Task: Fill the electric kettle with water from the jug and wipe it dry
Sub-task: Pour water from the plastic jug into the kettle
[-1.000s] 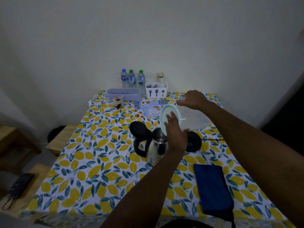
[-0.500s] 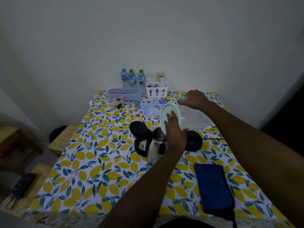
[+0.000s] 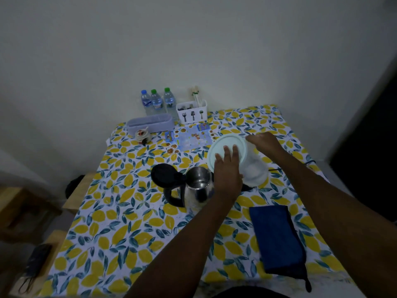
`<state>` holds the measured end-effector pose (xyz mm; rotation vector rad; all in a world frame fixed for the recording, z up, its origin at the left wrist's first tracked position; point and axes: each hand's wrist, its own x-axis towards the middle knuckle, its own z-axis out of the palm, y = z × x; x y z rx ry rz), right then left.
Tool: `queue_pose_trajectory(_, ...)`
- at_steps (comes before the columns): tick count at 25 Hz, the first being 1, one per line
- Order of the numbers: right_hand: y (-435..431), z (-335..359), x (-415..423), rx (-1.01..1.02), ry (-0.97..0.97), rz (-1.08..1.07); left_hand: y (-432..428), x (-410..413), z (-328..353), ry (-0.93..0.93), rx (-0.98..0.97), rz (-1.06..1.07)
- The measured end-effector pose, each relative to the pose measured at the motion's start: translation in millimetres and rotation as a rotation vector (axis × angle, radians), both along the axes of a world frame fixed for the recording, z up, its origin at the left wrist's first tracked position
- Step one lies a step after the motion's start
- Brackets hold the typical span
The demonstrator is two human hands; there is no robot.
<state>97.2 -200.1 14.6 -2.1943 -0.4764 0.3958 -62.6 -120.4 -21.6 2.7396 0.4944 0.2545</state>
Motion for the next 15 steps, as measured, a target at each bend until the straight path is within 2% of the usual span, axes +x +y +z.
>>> queue_pose_trajectory(4,-47.8,-33.2,30.0,0.179,0.184,-0.264,-28.8,37.6,-4.3,0.070,0.096,-0.157)
queue_pose_trajectory(10,-127.4,-74.1,83.1,0.316,0.279,-0.410,-79.3,116.0,-26.5,0.196,0.184,-0.363)
queue_pose_trajectory(15,-173.7,-97.3,118.1,0.398,0.352,-0.576,-123.4,172.9,-39.9,0.248,0.231,-0.433)
